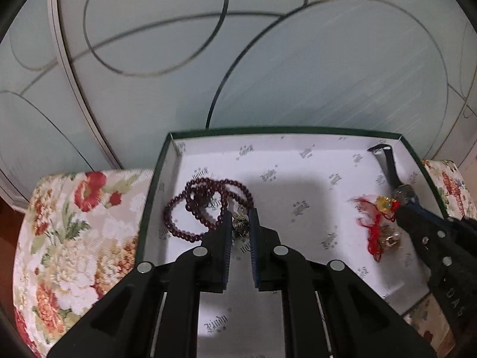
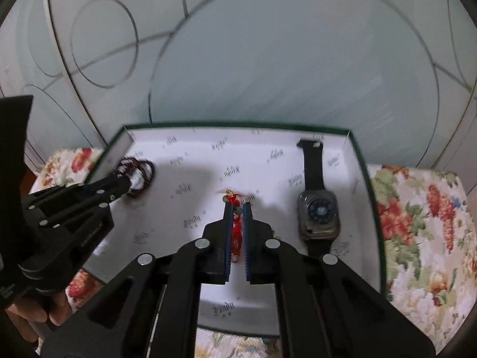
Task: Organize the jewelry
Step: 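Carry the earring and red-tasseled charm with both tools into the green box, then open both tools to drop the earring and charm, then withdraw, then grasp a pearl ring with the left tool while the right tool grips the white jade bangle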
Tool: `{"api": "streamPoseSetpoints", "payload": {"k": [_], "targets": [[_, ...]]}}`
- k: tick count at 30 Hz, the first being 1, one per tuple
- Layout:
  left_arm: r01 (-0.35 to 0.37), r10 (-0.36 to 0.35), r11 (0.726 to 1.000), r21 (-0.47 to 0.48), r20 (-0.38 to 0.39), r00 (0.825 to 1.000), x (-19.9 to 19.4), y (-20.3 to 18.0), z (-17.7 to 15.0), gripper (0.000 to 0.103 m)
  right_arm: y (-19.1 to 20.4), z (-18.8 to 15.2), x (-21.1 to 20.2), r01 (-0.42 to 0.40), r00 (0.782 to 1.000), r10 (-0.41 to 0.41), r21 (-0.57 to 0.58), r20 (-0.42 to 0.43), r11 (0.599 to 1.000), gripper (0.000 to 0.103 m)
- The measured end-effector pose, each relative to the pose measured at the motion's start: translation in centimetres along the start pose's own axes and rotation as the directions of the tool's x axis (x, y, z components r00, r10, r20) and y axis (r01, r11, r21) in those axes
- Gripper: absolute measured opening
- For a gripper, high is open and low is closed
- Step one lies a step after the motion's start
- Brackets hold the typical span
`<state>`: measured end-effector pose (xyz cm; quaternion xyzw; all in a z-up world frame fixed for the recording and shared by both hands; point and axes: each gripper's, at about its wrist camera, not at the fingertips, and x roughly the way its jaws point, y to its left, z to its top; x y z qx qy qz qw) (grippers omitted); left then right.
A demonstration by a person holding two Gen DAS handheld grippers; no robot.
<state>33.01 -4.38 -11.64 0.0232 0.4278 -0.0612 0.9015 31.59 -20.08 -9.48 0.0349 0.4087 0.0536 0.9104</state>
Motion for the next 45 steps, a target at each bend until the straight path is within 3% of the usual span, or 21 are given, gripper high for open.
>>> {"api": "streamPoseSetpoints", "payload": {"k": [5, 6, 8, 10, 16, 27, 38, 39, 45], "targets": [[-0.008, 0.008, 1.000, 0.001, 0.010, 1.000, 0.4, 0.3, -0.6, 0.014, -0.1, -0.5, 1.2, 0.002, 1.000, -0.002, 0.010, -0.022, 1.000, 0.009], [-0.007, 0.007, 1.000, 0.000, 0.010, 1.000, 0.4, 0.4, -0.7, 0.016, -0.3, -0.5, 1.2, -0.001, 1.000, 0.001, 0.021, -0.019, 1.000, 0.021], [-0.012, 0.012, 1.000, -0.005, 0.011, 1.000, 0.3, 0.5, -0.8, 0.038, -0.3, -0.4, 1.1, 0.000, 1.000, 0.000, 0.028, -0.011, 1.000, 0.036], [-0.024, 0.025, 1.000, -0.009, 0.028, 0.999, -0.1, 0.6, -1.0, 0.051, -0.4, -0.4, 0.4, 0.004, 1.000, -0.005, 0.019, 0.002, 1.000, 0.036], [-0.018, 0.017, 1.000, 0.015, 0.074, 0.997, -2.8, 0.8, -1.7, 0.066, -1.2, -0.8, -3.6, -0.018, 0.999, 0.016, 0.036, 0.052, 0.999, 0.037], [0.029, -0.029, 1.000, 0.001, 0.088, 0.996, -8.3, 1.3, -6.6, 0.067, -3.2, -7.4, -11.7, -0.017, 0.997, 0.010, 0.095, 0.071, 0.995, 0.037], [0.055, -0.055, 0.998, -0.013, 0.023, 0.998, -10.9, 0.6, -12.8, 0.067, -1.0, -15.6, -15.6, -0.029, 1.000, 0.028, 0.122, 0.005, 0.992, 0.038], [0.055, -0.055, 0.998, -0.015, 0.018, 0.998, -10.9, 0.6, -13.2, 0.067, -0.6, -16.4, -15.7, -0.032, 0.999, 0.033, 0.121, -0.003, 0.992, 0.039], [0.046, -0.046, 0.999, -0.020, 0.008, 0.999, -11.2, 0.7, -14.5, 0.067, 1.8, -18.9, -16.6, -0.048, 0.999, 0.049, 0.096, -0.006, 0.994, 0.069]]}}
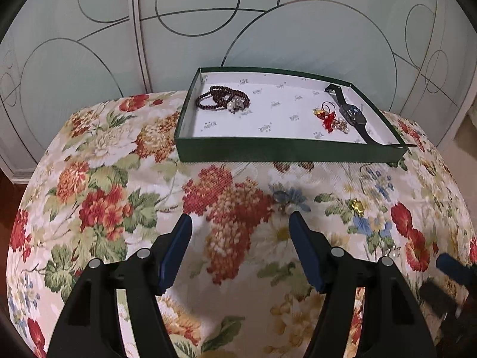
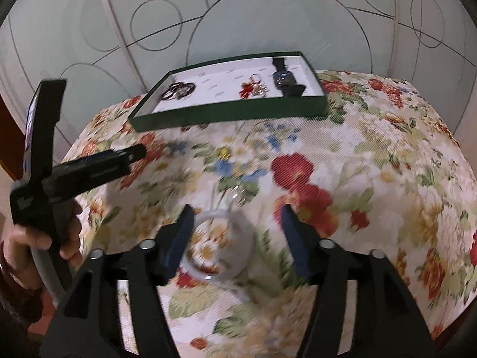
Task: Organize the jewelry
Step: 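Grasp a pearl ring with the left tool while the right tool grips the white jade bangle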
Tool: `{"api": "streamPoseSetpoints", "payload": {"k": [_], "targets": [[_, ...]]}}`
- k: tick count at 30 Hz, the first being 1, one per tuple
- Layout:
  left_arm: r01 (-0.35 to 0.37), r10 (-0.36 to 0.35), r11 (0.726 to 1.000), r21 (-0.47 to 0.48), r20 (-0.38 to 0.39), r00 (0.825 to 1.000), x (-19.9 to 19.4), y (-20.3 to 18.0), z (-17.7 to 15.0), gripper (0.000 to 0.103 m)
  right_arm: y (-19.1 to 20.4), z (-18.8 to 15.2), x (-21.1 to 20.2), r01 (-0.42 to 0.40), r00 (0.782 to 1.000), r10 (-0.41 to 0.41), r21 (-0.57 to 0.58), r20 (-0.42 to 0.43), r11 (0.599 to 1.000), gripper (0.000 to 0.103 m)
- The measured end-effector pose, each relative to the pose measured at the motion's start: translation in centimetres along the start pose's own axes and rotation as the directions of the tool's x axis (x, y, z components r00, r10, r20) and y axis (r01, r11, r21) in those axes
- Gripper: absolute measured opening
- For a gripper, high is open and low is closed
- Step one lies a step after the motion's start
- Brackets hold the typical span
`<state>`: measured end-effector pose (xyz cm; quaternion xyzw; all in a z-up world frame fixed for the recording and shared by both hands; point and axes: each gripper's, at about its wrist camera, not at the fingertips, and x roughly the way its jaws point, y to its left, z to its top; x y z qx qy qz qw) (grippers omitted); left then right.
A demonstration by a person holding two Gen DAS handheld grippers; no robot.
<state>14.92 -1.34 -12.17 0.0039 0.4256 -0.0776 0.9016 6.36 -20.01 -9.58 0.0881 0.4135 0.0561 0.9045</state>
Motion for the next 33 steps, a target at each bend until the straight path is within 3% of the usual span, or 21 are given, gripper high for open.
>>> {"api": "streamPoseSetpoints", "payload": {"k": [7, 15, 17, 18, 33], "targets": [[-0.008, 0.008, 1.000, -0.015, -0.005, 1.000, -0.5, 0.7, -0.8, 0.067, 2.1, -1.7, 1.2, -0.001, 1.000, 0.000, -0.046, -0.025, 0.999, 0.078], [-0.011, 0.011, 1.000, -0.025, -0.010, 1.000, -0.5, 1.2, -1.0, 0.067, 2.5, -2.4, 3.1, 0.020, 0.997, -0.024, -0.062, -0.072, 0.998, 0.078], [-0.011, 0.011, 1.000, -0.026, -0.010, 1.000, -0.5, 1.2, -1.0, 0.067, 2.8, -2.6, 3.1, 0.036, 0.997, -0.042, -0.085, -0.062, 0.996, 0.077], [-0.011, 0.011, 1.000, -0.025, -0.010, 1.000, -0.5, 1.2, -1.0, 0.067, 3.0, -2.7, 3.2, 0.055, 0.996, -0.061, -0.102, -0.059, 0.993, 0.071], [0.042, -0.042, 0.999, 0.002, -0.018, 0.999, 0.3, -0.4, -0.4, 0.067, 0.4, -3.2, 2.2, 0.093, 0.994, -0.097, -0.082, -0.042, 0.992, 0.070]]}}
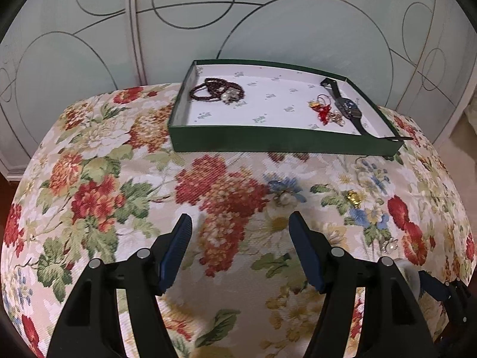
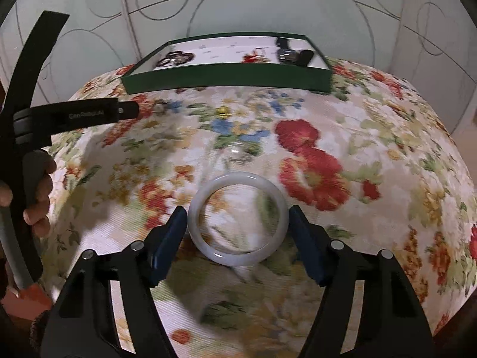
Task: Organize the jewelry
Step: 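Grasp a pearl ring with the left tool while the right tool grips the white jade bangle, then carry the pearl ring and jade bangle with both tools into the box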
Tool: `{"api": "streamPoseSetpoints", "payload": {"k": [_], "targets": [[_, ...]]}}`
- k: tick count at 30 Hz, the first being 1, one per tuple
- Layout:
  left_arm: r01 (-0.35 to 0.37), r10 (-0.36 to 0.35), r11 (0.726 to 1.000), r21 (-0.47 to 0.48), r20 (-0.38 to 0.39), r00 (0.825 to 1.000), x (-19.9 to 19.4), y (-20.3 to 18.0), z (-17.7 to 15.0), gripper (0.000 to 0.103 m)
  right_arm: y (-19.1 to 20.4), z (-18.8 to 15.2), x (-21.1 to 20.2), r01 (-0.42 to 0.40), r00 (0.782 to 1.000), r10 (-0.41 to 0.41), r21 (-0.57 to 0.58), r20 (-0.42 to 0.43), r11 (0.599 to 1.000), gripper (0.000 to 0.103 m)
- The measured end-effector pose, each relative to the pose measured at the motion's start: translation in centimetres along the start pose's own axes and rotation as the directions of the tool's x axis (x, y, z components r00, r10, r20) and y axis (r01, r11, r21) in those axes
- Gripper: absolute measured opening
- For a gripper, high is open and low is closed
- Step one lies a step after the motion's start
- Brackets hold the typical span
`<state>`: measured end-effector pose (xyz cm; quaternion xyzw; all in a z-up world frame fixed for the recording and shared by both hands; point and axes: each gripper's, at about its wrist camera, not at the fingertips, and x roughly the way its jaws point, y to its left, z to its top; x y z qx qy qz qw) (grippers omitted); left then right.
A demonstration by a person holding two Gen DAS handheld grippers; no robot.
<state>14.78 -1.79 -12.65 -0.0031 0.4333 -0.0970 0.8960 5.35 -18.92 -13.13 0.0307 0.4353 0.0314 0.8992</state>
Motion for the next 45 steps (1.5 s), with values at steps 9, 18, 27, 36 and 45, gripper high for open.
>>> {"api": "streamPoseSetpoints", "payload": {"k": [9, 18, 27, 36, 45], "targets": [[0.057, -0.057, 0.998, 0.019, -0.005, 0.998, 2.0, -1.9, 1.0, 0.067, -3.9, -0.2, -0.6, 0.045, 0.999, -0.045, 0.085, 0.004, 0.995, 0.070], [0.007, -0.008, 0.999, 0.032, 0.015, 1.000, 3.2, -1.8, 1.1, 0.027, -4.2, -0.1, -0.5, 0.041, 0.999, -0.042, 0.095, 0.015, 0.995, 0.070], [-0.016, 0.015, 0.999, 0.048, 0.020, 1.000, 2.9, -1.6, 1.1, 0.024, -4.4, 0.0, -0.5, 0.029, 0.999, -0.032, 0.116, 0.022, 0.993, 0.070], [-0.025, 0.023, 0.998, 0.050, 0.047, 0.999, 1.3, -1.3, 1.7, 0.024, -4.1, 0.7, -1.2, 0.023, 0.999, -0.029, 0.118, 0.045, 0.993, 0.070], [-0.029, 0.025, 0.998, 0.051, 0.075, 0.997, 0.0, -1.0, 3.0, 0.024, -3.3, 3.5, -2.6, 0.012, 0.994, -0.023, 0.098, 0.108, 0.995, 0.070]]}}
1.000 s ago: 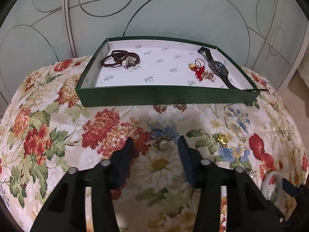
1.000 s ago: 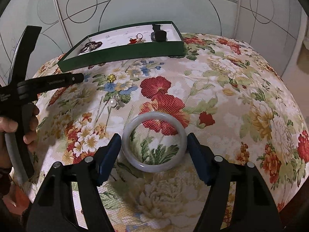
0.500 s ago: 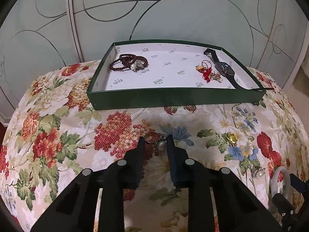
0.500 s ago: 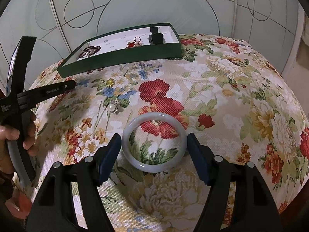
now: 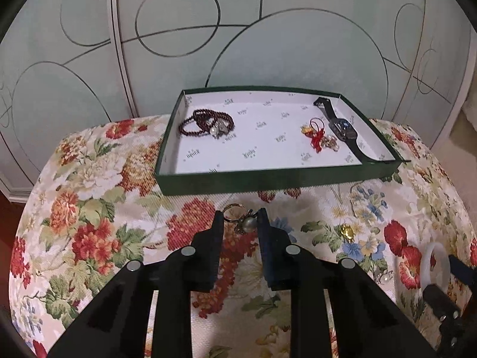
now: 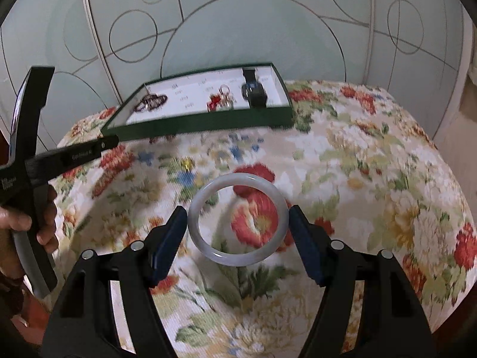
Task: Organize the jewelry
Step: 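Carry the pearl ring and jade bangle with both tools into the box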
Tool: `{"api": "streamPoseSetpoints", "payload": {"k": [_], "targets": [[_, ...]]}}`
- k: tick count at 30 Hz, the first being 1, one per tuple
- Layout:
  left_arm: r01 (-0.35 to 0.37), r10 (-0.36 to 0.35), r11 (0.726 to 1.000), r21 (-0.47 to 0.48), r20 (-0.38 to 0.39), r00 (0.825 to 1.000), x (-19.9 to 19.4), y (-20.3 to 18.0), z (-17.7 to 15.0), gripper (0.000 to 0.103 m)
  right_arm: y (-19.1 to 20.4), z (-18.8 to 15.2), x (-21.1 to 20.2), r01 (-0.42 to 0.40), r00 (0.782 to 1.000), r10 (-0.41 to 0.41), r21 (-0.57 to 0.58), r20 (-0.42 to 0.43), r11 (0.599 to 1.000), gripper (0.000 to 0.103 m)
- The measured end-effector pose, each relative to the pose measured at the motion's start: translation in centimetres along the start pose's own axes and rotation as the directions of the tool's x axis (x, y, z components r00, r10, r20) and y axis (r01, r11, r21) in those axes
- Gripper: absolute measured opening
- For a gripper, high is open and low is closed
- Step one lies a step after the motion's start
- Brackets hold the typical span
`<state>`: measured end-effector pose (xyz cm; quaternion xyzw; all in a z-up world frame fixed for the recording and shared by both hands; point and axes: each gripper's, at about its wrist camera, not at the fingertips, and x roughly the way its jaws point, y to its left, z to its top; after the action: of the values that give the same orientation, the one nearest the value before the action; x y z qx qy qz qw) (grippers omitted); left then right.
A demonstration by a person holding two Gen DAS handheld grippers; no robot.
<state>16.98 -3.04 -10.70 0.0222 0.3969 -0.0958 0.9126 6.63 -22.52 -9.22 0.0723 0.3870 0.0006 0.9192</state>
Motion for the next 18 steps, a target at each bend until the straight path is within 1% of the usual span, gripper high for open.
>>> {"api": "streamPoseSetpoints", "payload": {"k": [8, 18], "targets": [[-0.010, 0.010, 1.000, -0.015, 0.006, 1.000, 0.4, 0.7, 1.2, 0.024, 0.9, 4.4, 0.7, -0.003, 0.998, 0.005, -0.022, 0.066, 1.000, 0.070], [-0.022, 0.022, 0.999, -0.030, 0.002, 1.000, 2.4, 1.3, 3.1, 0.024, 1.6, 10.9, 4.7, -0.013, 0.996, 0.017, -0.044, 0.085, 0.999, 0.070]]}}
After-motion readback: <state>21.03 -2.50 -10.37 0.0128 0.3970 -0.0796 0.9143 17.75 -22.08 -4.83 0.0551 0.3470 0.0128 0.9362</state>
